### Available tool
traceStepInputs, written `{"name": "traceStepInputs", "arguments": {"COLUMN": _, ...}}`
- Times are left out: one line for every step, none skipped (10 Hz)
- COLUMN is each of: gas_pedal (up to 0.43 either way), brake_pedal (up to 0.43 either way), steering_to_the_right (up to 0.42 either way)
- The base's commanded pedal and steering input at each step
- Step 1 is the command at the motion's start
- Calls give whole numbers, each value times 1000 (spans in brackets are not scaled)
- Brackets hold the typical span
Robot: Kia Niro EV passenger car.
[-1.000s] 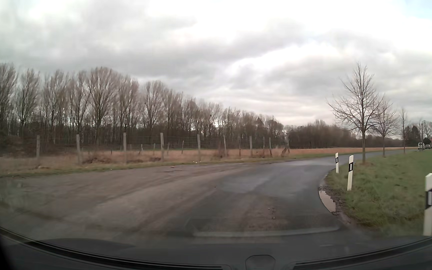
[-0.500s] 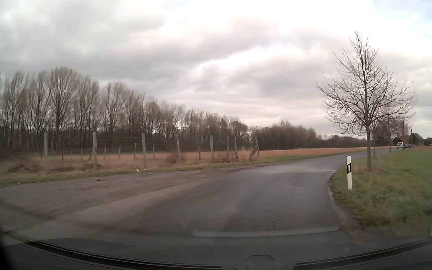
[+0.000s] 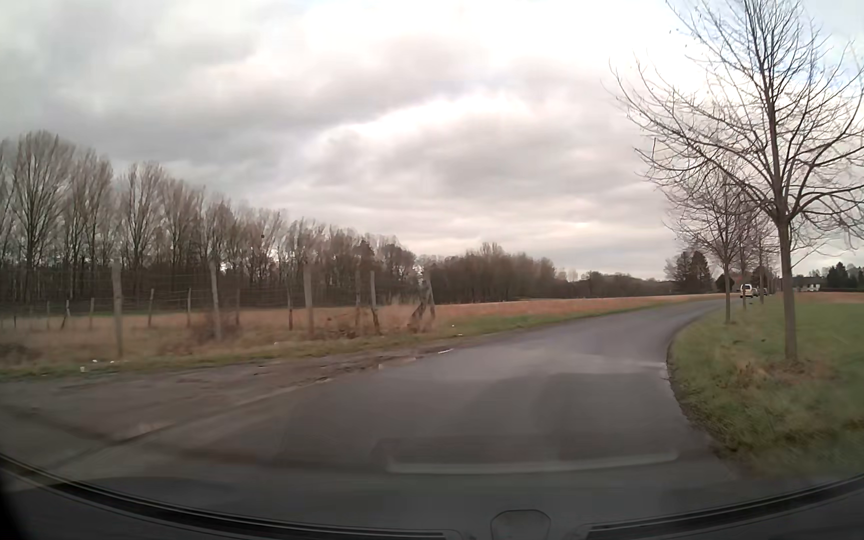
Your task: Follow the waypoints while adhering to traffic rules and regulations
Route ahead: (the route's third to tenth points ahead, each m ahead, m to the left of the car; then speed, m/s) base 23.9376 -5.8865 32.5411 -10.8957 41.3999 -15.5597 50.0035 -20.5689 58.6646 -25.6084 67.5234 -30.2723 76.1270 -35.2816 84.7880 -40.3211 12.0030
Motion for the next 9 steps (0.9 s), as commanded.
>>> {"name": "traceStepInputs", "arguments": {"gas_pedal": 130, "brake_pedal": 0, "steering_to_the_right": 106}}
{"name": "traceStepInputs", "arguments": {"gas_pedal": 138, "brake_pedal": 0, "steering_to_the_right": 105}}
{"name": "traceStepInputs", "arguments": {"gas_pedal": 157, "brake_pedal": 0, "steering_to_the_right": 106}}
{"name": "traceStepInputs", "arguments": {"gas_pedal": 177, "brake_pedal": 0, "steering_to_the_right": 106}}
{"name": "traceStepInputs", "arguments": {"gas_pedal": 189, "brake_pedal": 0, "steering_to_the_right": 105}}
{"name": "traceStepInputs", "arguments": {"gas_pedal": 197, "brake_pedal": 0, "steering_to_the_right": 104}}
{"name": "traceStepInputs", "arguments": {"gas_pedal": 197, "brake_pedal": 0, "steering_to_the_right": 100}}
{"name": "traceStepInputs", "arguments": {"gas_pedal": 209, "brake_pedal": 0, "steering_to_the_right": 94}}
{"name": "traceStepInputs", "arguments": {"gas_pedal": 209, "brake_pedal": 0, "steering_to_the_right": 89}}
